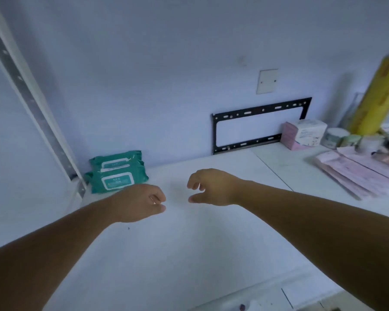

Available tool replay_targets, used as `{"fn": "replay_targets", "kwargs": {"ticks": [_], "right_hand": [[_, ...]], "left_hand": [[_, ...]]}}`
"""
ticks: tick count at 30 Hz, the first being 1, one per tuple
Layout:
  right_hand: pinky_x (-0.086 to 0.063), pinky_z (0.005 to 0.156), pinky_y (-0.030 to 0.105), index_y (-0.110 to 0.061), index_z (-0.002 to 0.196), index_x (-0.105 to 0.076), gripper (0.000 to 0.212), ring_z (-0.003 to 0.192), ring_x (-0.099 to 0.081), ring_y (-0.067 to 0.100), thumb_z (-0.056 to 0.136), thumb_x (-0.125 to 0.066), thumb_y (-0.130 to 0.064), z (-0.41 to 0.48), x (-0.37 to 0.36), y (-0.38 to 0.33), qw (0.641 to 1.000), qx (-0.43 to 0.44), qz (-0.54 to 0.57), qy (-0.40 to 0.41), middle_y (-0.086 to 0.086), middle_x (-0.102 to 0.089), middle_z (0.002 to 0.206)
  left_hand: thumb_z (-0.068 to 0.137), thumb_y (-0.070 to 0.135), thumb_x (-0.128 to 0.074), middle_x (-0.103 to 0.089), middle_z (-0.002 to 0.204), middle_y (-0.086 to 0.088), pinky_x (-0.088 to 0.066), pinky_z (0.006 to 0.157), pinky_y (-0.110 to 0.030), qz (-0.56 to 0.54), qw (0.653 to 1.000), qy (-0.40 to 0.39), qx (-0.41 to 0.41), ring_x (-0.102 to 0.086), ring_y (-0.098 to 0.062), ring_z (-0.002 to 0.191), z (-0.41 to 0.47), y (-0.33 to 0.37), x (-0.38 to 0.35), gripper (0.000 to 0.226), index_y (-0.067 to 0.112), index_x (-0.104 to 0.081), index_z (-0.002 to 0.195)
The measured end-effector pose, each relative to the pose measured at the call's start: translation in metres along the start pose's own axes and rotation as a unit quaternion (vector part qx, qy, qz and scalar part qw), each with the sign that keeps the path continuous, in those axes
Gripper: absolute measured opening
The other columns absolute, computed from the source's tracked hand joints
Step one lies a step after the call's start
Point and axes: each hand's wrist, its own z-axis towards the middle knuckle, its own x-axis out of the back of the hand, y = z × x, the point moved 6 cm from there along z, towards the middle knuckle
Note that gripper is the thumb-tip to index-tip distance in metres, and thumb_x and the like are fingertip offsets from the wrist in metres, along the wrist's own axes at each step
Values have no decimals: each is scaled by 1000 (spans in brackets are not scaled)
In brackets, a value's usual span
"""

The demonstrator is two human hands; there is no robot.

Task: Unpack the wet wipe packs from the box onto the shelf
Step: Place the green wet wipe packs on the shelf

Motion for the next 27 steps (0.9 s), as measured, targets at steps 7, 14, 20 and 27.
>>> {"fn": "replay_targets", "kwargs": {"ticks": [7, 14, 20, 27], "right_hand": [[-47, 82, 27, -23, 120, -64, 38, 93, -57, 11, 90, -69, -46, -153, -7, 85, 992, -130, -1, -1, -9, -66, 109], [-40, 75, 25, -23, 116, -65, 36, 88, -57, 10, 90, -69, -46, -326, -34, 175, 968, -251, 7, -12, -13, -61, 95], [-53, 85, 34, -23, 119, -63, 36, 94, -60, 13, 91, -66, -46, -453, -89, 243, 949, -306, 39, -70, -10, -61, 102], [-51, 92, 36, -21, 123, -63, 41, 109, -60, 20, 89, -65, -44, -545, -179, 311, 926, -342, 68, -142, -3, -63, 116]], "left_hand": [[86, 48, -71, -69, 99, 22, -51, 87, -22, 5, 989, -72, -125, -65, 4, 94, 4, 131, -74, 15, 42, -68, 99], [87, 46, -69, -69, 98, 19, -52, 88, -28, 17, 966, -141, -215, -65, -2, 92, 9, 284, -168, 18, 38, -69, 103], [82, 49, -68, -68, 90, 23, -54, 86, -30, 8, 952, -203, -231, -63, 1, 86, -1, 377, -279, 19, 41, -69, 99], [87, 40, -69, -66, 95, 19, -53, 84, -25, 7, 935, -310, -170, -62, 1, 92, -17, 408, -431, 17, 33, -69, 103]]}}
